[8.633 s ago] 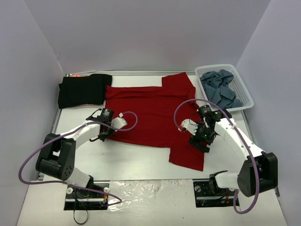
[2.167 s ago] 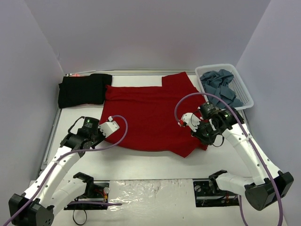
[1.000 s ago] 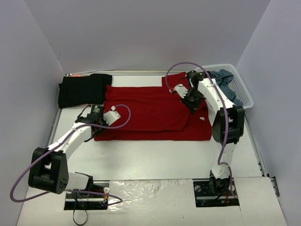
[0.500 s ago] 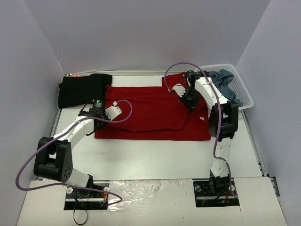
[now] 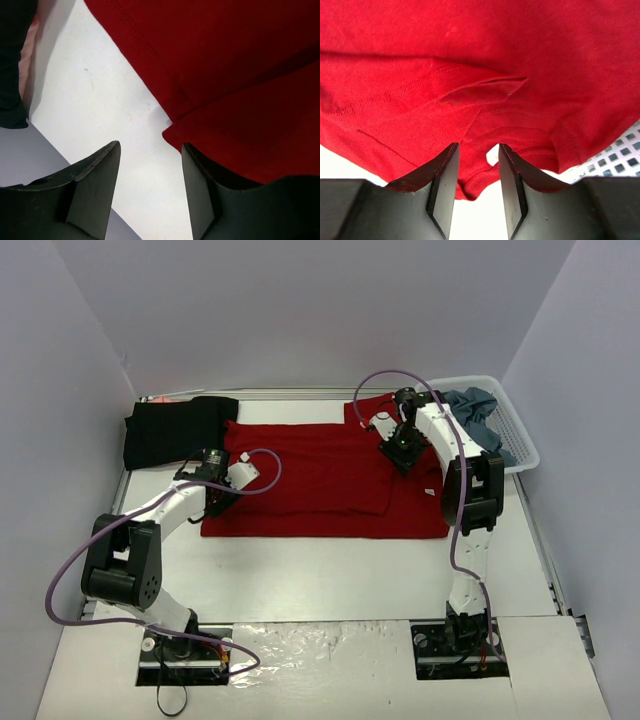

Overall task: Fold and stack the t-shirts
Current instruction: Fold the flattened tshirt in 1/3 of the way

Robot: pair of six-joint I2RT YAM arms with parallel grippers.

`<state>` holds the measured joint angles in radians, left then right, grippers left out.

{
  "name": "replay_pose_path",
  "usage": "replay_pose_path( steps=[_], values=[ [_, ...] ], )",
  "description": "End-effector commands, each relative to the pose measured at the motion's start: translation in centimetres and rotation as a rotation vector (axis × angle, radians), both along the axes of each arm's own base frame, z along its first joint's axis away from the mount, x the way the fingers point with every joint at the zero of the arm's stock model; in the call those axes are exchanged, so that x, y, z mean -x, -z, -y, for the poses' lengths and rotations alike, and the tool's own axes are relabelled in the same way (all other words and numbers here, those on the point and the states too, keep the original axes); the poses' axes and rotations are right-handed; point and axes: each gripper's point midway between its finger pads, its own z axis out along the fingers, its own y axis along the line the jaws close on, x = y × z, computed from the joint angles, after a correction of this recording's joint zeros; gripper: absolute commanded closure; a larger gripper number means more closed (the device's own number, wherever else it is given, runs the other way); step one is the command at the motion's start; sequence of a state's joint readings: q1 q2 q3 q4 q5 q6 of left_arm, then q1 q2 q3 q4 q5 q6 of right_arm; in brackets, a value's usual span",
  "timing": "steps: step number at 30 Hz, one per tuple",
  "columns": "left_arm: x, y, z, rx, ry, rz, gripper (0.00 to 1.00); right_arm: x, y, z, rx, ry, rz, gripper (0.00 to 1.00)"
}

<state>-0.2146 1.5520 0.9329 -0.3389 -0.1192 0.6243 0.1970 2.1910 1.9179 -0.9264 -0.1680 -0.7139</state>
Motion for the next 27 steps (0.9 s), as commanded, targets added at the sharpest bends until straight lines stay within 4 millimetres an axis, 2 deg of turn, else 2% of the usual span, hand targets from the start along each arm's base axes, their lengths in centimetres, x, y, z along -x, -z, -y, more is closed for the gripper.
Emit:
replay_pose_path(
  steps=[1, 3, 6, 7, 9, 15, 18, 22, 27],
  values=[
    [-2.1, -3.2, -0.6, -0.005, -0.056, 0.110, 0.49, -1.3, -1.4, 0.2, -0.010, 0.054, 0.065, 0.66],
    [-2.1, -4.0, -0.5, 0.003, -0.059, 0.128, 0.48, -1.2, -2.4, 0.0, -0.027, 0.055, 0.088, 0.63],
    [-1.8, -5.1, -0.5, 0.017, -0.067, 0.148, 0.48, 0.0, -3.4, -0.2, -0.051, 0.043, 0.091, 0.63],
    [-1.8, -5.4, -0.5, 0.022, -0.069, 0.154, 0.48, 1.0, -2.9, -0.2, -0.052, 0.038, 0.065, 0.63],
    [-1.5, -6.1, -0.3, 0.044, -0.074, 0.167, 0.48, 2.1, -3.6, -0.3, -0.058, 0.024, 0.067, 0.64],
    [-0.8, -6.8, 0.3, 0.108, -0.101, 0.181, 0.47, 7.3, -2.3, -0.5, -0.083, -0.027, -0.026, 0.61],
    [-0.3, -6.6, 0.7, 0.136, -0.099, 0.170, 0.47, 9.1, -1.7, -1.5, -0.101, -0.055, -0.059, 0.58],
    [-0.1, -6.2, 0.7, 0.144, -0.110, 0.161, 0.47, 10.8, -1.3, -4.1, -0.113, -0.131, -0.083, 0.58],
    [-0.1, -5.8, 0.8, 0.147, -0.114, 0.143, 0.47, 11.6, -0.5, -6.6, -0.109, -0.192, -0.100, 0.58]
  ],
)
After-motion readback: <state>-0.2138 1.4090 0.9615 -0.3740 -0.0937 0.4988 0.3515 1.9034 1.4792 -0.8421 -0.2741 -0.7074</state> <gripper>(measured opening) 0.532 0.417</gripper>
